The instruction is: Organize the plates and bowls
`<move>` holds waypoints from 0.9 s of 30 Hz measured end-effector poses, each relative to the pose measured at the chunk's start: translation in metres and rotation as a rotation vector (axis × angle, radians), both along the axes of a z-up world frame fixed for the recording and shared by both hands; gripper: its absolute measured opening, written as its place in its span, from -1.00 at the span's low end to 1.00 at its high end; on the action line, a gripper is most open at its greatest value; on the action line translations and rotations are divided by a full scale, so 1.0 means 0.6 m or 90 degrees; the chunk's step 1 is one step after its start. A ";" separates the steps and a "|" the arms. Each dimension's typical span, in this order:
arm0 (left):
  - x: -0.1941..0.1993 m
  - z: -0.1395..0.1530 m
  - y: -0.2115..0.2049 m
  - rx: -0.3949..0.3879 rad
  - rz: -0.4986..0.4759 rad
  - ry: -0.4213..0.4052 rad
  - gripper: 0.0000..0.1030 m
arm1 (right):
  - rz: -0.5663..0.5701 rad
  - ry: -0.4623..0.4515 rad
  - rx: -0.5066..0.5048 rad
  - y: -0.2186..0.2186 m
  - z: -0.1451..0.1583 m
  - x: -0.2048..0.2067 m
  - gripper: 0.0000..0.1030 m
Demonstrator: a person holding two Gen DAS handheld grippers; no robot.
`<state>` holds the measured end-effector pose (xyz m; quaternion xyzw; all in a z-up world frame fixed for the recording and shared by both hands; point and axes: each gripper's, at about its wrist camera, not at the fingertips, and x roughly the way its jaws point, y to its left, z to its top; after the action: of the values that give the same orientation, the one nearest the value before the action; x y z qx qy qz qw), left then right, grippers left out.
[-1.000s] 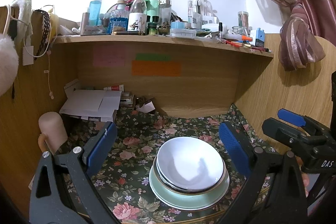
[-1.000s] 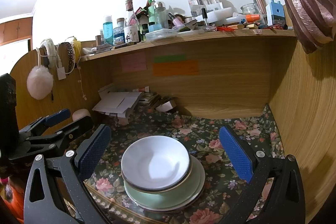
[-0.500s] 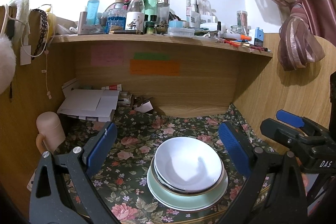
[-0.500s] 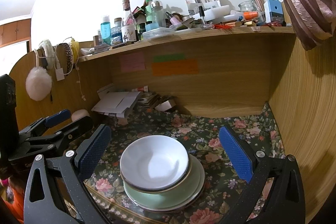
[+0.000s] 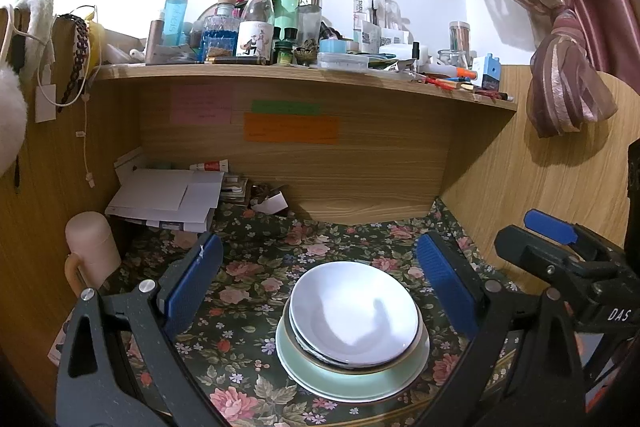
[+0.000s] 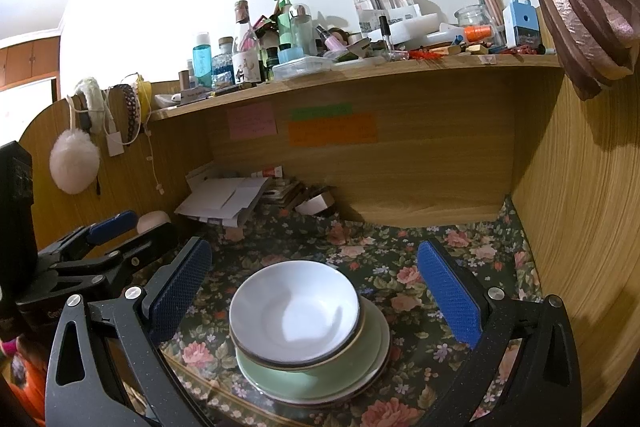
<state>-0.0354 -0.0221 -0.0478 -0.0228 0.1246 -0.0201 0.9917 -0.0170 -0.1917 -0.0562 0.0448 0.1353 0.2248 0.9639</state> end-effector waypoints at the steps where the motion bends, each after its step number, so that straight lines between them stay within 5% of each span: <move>1: 0.000 0.000 0.000 0.000 0.000 0.000 0.92 | -0.001 -0.001 -0.001 0.000 0.000 0.000 1.00; 27: 0.008 0.000 -0.010 -0.003 0.004 0.004 0.92 | -0.003 0.000 -0.006 0.005 0.001 0.010 1.00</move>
<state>-0.0306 -0.0279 -0.0481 -0.0254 0.1277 -0.0173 0.9913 -0.0110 -0.1886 -0.0557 0.0404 0.1366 0.2216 0.9647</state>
